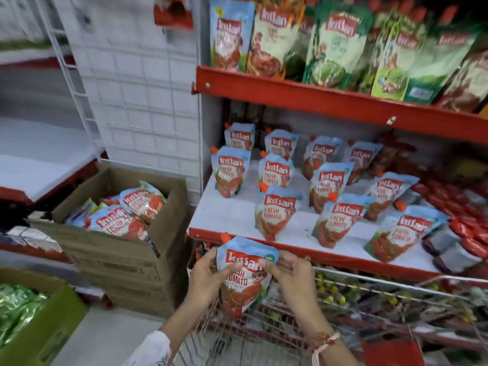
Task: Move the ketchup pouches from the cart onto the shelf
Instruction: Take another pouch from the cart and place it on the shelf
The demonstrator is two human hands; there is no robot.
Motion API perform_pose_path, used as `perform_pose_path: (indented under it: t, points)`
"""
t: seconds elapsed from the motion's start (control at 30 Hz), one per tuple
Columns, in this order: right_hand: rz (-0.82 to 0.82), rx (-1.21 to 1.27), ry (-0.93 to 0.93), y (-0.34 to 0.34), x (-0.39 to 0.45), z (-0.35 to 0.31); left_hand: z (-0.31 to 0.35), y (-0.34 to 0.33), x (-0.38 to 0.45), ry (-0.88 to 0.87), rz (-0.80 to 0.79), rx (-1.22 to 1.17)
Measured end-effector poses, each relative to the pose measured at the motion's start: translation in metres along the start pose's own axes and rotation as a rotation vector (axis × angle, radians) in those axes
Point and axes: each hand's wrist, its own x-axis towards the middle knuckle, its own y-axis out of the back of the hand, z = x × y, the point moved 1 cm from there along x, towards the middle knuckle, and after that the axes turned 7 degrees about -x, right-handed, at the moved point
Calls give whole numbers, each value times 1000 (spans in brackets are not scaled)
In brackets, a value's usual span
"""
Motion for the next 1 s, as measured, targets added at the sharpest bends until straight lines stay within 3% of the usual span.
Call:
perform_pose_path:
  t: [0.27, 0.47, 0.77, 1.0]
  points:
    - [163, -190, 263, -30, 73, -80, 84, 22, 69, -269, 121, 84]
    - [258, -396, 328, -52, 114, -92, 94, 36, 122, -225, 126, 103]
    - [219, -520, 302, -72, 141, -86, 76, 47, 152, -148, 171, 143]
    - [242, -624, 294, -74, 148, -78, 59, 53, 164, -124, 121, 243]
